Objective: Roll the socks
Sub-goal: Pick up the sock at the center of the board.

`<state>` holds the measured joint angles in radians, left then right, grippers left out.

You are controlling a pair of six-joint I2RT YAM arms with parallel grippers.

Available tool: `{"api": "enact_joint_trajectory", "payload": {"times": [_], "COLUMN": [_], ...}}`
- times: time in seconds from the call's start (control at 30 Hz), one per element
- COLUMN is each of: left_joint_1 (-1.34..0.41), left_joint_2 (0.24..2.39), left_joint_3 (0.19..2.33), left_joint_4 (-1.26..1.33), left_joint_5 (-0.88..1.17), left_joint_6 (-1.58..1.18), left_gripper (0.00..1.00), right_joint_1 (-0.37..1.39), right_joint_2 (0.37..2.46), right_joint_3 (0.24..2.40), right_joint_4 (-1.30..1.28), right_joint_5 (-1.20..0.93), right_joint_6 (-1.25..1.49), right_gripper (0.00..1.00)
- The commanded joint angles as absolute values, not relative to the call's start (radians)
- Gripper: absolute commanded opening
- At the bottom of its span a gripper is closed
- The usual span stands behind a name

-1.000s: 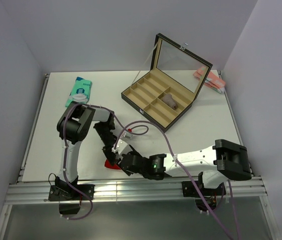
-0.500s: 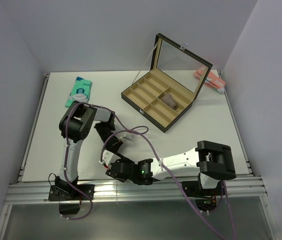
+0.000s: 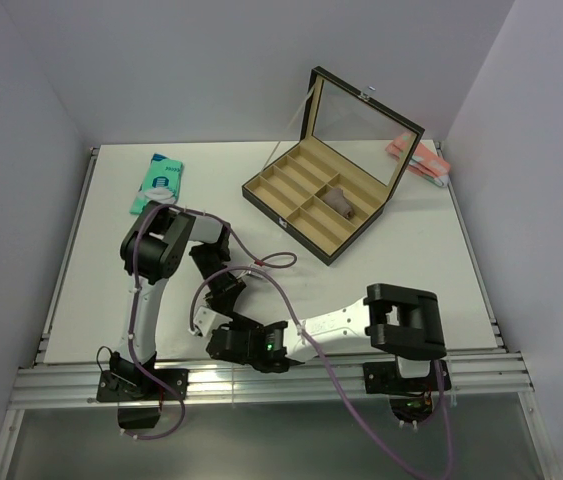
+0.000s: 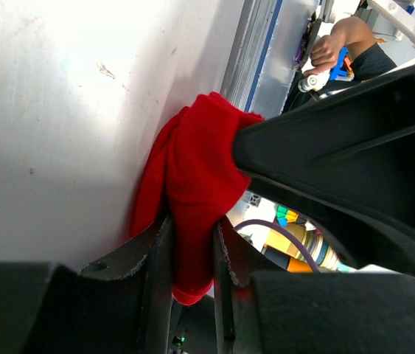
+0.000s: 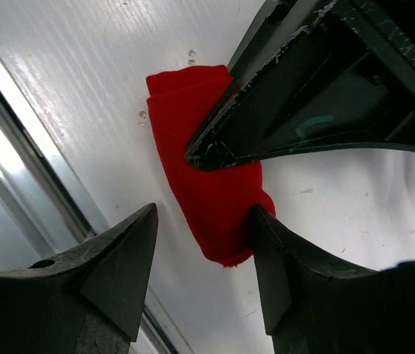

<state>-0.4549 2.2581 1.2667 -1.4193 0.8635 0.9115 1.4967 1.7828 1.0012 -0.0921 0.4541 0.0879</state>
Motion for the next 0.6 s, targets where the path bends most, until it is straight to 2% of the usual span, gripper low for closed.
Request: {"api": "enact_joint_trajectory", "payload": {"times": [0.0, 0.3, 0.4, 0.5, 0.57], "left_joint_1": [-0.459, -0.457, -0.457, -0.457, -0.457], "left_joint_2": [2.304, 2.329, 2.335, 2.341, 2.336], "left_joint_3": [1.279, 1.315, 1.33, 1.345, 1.347], "left_joint_4": [-1.186, -1.233, -1.256, -1.264, -1.262], "left_joint_5": [0.715, 0.724, 0.732, 0.739, 0.749], "left_joint_6": [0.966, 0.974, 0.98, 0.979, 0.974], "left_gripper": [0.0, 0.02, 0.06, 0.14, 0.17], "right_joint_1": [1.505, 1.491, 1.482, 1.463, 1.457], "right_joint_2": [1.831, 1.899, 1.913, 1.925, 1.927], "right_joint_3": [1.049, 1.045, 1.031, 1.031, 1.031], "right_joint_4": [-0.075, -0.077, -0.069, -0.074, -0.078], "right_joint_5": [0.46, 0.451, 0.439, 0.411, 0.399], "right_joint_6": [0.078, 0.095, 0.107, 0.115, 0.12], "right_gripper": [0.6, 0.58, 0.52, 0.33, 0.28]}}
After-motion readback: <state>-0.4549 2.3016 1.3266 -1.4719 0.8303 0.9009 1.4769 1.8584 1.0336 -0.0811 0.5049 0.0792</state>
